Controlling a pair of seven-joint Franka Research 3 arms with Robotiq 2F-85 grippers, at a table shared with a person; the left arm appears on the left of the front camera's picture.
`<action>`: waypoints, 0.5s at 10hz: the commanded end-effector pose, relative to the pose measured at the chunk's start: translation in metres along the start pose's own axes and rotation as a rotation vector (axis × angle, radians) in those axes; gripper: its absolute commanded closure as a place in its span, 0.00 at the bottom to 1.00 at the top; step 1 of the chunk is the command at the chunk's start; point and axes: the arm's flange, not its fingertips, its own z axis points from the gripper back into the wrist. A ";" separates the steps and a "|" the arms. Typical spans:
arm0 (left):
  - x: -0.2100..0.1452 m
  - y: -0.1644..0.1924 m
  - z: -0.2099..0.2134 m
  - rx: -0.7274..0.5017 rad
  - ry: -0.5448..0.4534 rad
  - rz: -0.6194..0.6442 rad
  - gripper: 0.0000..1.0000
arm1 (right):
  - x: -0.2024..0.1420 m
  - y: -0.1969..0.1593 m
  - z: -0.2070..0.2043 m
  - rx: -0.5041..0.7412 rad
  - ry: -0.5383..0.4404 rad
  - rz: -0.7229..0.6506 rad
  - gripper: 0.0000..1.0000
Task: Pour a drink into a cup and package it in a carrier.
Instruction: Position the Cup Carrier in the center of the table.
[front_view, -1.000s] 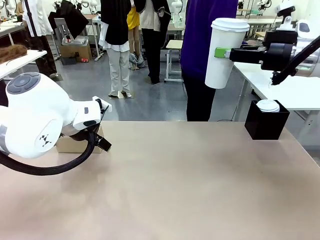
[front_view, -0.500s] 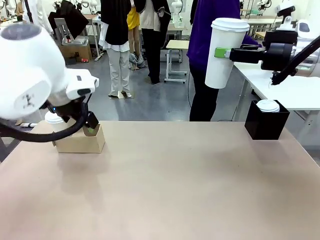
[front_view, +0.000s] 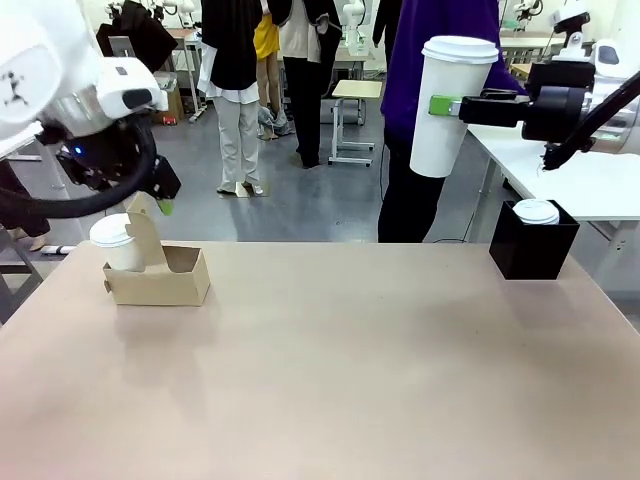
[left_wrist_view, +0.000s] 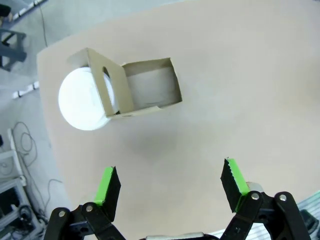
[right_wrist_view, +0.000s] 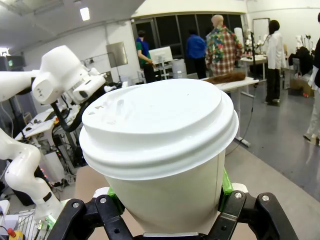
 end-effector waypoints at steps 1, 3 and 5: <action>0.025 0.018 -0.005 -0.045 0.043 0.051 0.00 | 0.004 -0.001 -0.002 0.009 -0.011 0.006 0.20; 0.050 0.037 -0.013 -0.051 0.053 0.127 0.00 | 0.004 -0.001 -0.002 0.009 -0.011 0.006 0.20; 0.073 0.057 -0.032 -0.050 0.072 0.185 0.00 | 0.004 -0.001 -0.002 0.009 -0.011 0.006 0.20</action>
